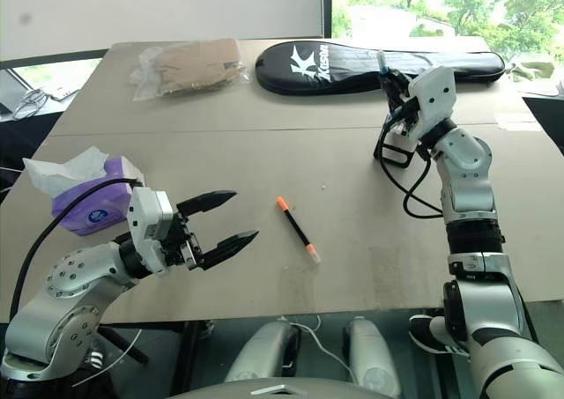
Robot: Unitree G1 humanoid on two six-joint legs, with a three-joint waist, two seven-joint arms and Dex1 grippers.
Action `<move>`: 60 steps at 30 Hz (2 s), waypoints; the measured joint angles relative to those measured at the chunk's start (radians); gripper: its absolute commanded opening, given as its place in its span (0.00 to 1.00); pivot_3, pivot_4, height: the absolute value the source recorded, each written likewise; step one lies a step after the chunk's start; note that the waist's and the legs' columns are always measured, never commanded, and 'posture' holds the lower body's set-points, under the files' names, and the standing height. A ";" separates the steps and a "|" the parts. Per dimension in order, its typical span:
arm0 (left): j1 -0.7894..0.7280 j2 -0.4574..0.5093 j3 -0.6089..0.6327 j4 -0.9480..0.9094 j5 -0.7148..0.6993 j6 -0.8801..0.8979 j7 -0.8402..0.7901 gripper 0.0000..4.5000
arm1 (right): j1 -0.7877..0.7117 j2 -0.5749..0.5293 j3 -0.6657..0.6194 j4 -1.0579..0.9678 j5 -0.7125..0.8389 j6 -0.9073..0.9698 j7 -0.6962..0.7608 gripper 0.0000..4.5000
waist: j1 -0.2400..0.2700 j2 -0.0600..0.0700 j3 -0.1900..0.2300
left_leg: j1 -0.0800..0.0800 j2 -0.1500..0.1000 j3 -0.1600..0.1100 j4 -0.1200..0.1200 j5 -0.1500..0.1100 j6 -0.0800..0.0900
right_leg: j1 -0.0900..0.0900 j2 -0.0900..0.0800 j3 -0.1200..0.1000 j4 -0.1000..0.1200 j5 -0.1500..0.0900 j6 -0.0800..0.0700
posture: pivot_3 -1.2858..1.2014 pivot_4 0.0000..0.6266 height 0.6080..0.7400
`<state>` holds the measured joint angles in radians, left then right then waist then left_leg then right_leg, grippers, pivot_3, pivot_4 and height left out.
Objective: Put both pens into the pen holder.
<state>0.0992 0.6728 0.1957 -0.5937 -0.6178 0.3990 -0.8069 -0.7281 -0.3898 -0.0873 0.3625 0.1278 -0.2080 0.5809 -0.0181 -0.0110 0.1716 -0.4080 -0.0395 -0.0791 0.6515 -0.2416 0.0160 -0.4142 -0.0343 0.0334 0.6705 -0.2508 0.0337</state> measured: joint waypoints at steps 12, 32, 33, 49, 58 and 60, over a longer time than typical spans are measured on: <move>-0.009 -0.001 -0.001 0.016 -0.004 -0.004 -0.017 1.00 | -0.025 -0.017 0.036 0.185 -0.102 -0.244 -0.042 0.00 | -0.001 0.000 0.000 | 0.007 0.000 0.005 0.000 -0.001 0.001 | 0.003 0.001 0.004 0.003 0.000 0.000 | 0.52 0.24 1.00; -0.065 -0.044 0.030 -0.008 -0.160 0.036 0.054 1.00 | -0.079 -0.019 0.036 0.482 -0.167 -0.518 -0.145 0.00 | -0.016 0.000 0.000 | 0.009 0.001 0.008 0.000 0.000 0.001 | 0.003 0.001 0.007 0.006 0.000 0.000 | 0.52 0.24 1.00; -0.065 -0.045 0.030 -0.008 -0.160 0.036 0.059 1.00 | -0.083 -0.014 0.036 0.495 -0.168 -0.530 -0.156 0.00 | -0.018 0.000 0.000 | 0.009 0.001 0.008 0.000 0.000 0.001 | 0.003 0.002 0.007 0.006 0.000 0.000 | 0.52 0.24 1.00; -0.088 -0.051 0.015 0.001 -0.148 0.037 0.073 1.00 | -0.008 0.000 0.034 0.486 -0.179 -0.579 -0.267 0.99 | -0.022 0.000 0.000 | 0.009 0.001 0.008 0.000 0.000 0.001 | 0.003 0.002 0.008 0.006 0.000 0.000 | 0.52 0.24 1.00; -0.092 -0.044 -0.054 0.030 -0.102 0.100 0.105 1.00 | 0.214 -0.047 0.030 0.100 -0.116 -0.304 -0.230 0.99 | -0.020 0.000 0.000 | 0.009 0.002 0.008 0.000 -0.002 0.004 | 0.003 0.002 0.010 0.007 0.000 0.000 | 0.52 0.24 1.00; -0.093 -0.015 -0.071 0.040 -0.084 0.122 0.101 1.00 | 0.271 -0.070 0.030 -0.043 -0.076 -0.174 -0.201 0.99 | -0.021 0.000 0.000 | 0.009 0.002 0.008 0.000 -0.002 0.004 | 0.003 0.002 0.010 0.007 0.000 0.000 | 0.52 0.24 1.00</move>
<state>0.0058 0.6579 0.1246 -0.5539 -0.7018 0.5210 -0.7063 -0.4572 -0.4599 -0.0576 0.3192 0.0515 -0.3823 0.3801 -0.0388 -0.0112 0.1717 -0.3987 -0.0378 -0.0713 0.6513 -0.2440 0.0201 -0.4108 -0.0323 0.0430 0.6779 -0.2511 0.0338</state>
